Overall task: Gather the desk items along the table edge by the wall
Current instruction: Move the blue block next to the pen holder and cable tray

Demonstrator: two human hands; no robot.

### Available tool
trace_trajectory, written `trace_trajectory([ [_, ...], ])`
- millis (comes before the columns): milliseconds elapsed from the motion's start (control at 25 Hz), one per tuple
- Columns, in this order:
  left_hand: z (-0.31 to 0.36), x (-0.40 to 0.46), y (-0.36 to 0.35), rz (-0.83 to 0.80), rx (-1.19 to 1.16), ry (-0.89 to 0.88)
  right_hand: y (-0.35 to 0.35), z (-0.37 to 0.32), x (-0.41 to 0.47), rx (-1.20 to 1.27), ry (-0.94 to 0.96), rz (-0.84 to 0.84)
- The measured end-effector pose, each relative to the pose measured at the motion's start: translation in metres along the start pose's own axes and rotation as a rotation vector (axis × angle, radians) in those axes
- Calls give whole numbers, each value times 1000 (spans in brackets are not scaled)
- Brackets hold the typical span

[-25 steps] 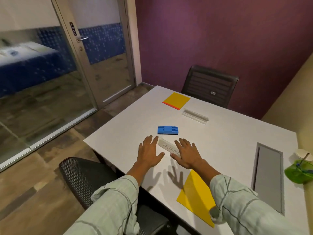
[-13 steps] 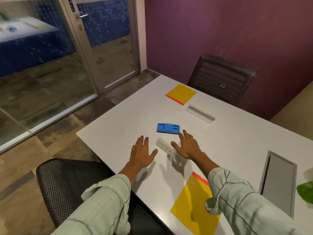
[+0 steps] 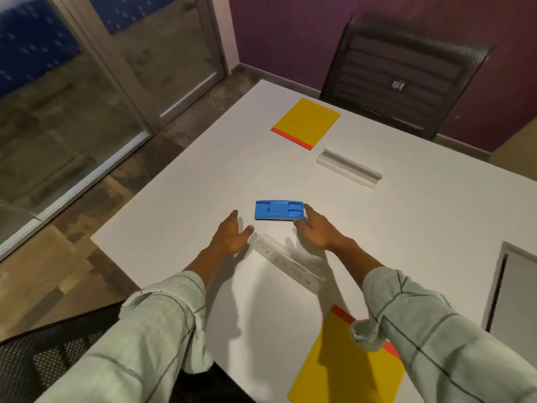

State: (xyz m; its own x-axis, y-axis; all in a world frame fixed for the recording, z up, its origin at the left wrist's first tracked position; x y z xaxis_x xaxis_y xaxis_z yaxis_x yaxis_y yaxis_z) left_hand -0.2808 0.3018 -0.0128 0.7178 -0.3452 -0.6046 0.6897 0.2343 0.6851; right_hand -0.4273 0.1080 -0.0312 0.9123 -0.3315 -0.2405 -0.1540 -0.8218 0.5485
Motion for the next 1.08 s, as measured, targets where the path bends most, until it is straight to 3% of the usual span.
trace_trajectory([
  [120,23,21,-8,-80,-3,-27,-6,3,13,68,-35,51],
  [440,47,48,-29,-223,-393,127,-14,10,35,220,-222,210],
  [680,51,22,-9,-128,-592,124,9,7,7,206,-211,384],
  [960,90,-48,-17,-36,-1093,54,38,-11,-67,261,-154,664],
  [1080,110,-80,-28,-51,-1173,13,49,-11,-111,256,-110,781],
])
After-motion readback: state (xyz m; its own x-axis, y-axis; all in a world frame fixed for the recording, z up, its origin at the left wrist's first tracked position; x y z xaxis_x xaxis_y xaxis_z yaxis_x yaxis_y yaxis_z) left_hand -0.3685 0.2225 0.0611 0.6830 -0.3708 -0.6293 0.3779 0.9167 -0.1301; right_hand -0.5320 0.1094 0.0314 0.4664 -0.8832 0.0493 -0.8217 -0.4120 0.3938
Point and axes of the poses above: each hand's wrist, its own x-axis towards the middle knuckle, its own y-axis out of the back of the hand, z = x × y, the point moved 4 cm from there along x, towards the middle knuckle, and after that the axes turned 11 degrees about y, right-handed, at the moved point
